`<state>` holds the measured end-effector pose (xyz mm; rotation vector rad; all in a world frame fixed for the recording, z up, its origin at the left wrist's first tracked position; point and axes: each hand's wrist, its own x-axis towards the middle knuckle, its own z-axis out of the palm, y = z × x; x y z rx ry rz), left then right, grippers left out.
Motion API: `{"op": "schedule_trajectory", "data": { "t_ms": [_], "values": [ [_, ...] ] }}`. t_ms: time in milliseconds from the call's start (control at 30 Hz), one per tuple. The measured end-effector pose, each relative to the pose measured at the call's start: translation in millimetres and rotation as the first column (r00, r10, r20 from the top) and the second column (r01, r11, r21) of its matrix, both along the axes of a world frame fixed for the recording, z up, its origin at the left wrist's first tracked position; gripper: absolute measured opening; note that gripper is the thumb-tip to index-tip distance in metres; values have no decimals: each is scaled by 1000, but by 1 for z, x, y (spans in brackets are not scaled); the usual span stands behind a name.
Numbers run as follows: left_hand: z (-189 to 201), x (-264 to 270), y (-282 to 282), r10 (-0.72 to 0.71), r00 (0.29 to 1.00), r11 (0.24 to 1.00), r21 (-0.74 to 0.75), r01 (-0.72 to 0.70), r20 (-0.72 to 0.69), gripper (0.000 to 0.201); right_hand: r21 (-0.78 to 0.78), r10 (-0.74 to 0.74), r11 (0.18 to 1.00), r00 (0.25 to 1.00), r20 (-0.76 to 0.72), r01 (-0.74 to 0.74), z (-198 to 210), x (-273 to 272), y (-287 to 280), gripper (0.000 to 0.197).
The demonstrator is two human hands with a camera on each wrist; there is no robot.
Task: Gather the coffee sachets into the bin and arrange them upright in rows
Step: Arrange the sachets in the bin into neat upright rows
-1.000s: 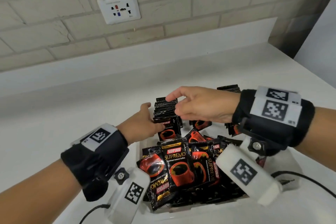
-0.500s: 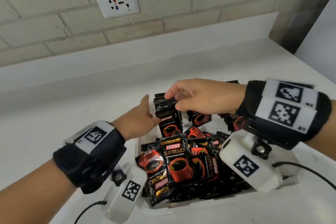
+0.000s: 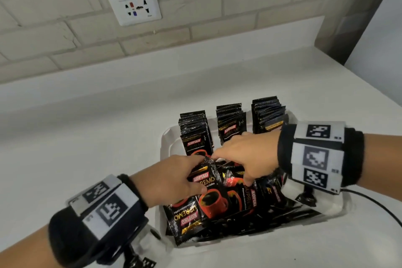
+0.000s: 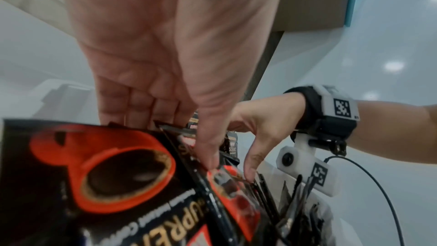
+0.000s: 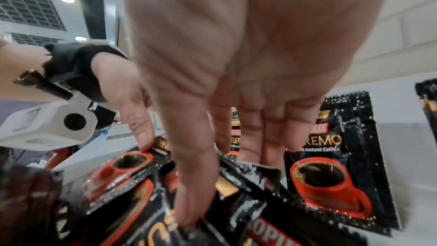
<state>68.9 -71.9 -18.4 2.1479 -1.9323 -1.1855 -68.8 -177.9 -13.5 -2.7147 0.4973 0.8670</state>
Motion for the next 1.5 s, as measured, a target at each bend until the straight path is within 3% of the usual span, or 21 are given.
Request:
{"op": "schedule_trajectory", "data": {
  "t_ms": [200, 367, 467, 633, 767, 900, 1067, 1133, 1233, 1300, 1500],
  "values": [
    [3, -4, 1, -4, 1000, 1000, -29, 3, -26, 42, 155, -86, 985, 994, 61, 75, 1, -10, -4, 68],
    [5, -6, -2, 17, 1000, 998, -67, -16, 13, 35, 108, -105, 990, 983, 152, 89, -8, -15, -6, 58],
    [5, -7, -2, 24, 999, 998, -64, -22, 30, 36, 161, -141, 981, 970, 198, 109, -8, -19, -6, 54],
    [4, -7, -2, 33, 999, 998, -60, -33, -17, 26, 138, -135, 984, 976, 170, 112, -8, -24, -6, 50],
    [2, -5, -4, 34, 998, 998, -63, -30, 58, 52, 120, -98, 990, 981, 167, 78, -10, -23, -7, 53],
    [-5, 2, -6, 53, 990, 999, -21, -50, 134, 72, 279, -233, 946, 944, 233, 165, -9, -20, -11, 50],
    [-16, 3, -9, 117, 993, 979, 171, -113, -12, 71, 235, -224, 956, 953, 206, 174, -7, -15, -13, 43],
    [-16, 1, -12, 103, 994, 979, 181, -95, -34, 69, 218, -161, 968, 977, 140, 128, -8, -15, -11, 42],
    [-18, 3, -14, 107, 994, 982, 163, -100, -35, 84, 251, -158, 959, 983, 88, 132, -9, -15, -7, 45],
    [-21, 5, -16, 136, 989, 981, 145, -126, -65, 79, 266, -173, 952, 982, 72, 148, -11, -16, -7, 55],
    [-32, 8, -21, 148, 989, 987, 57, -149, 21, 33, 273, -158, 952, 986, 42, 141, -15, -20, -4, 70]
  ]
}}
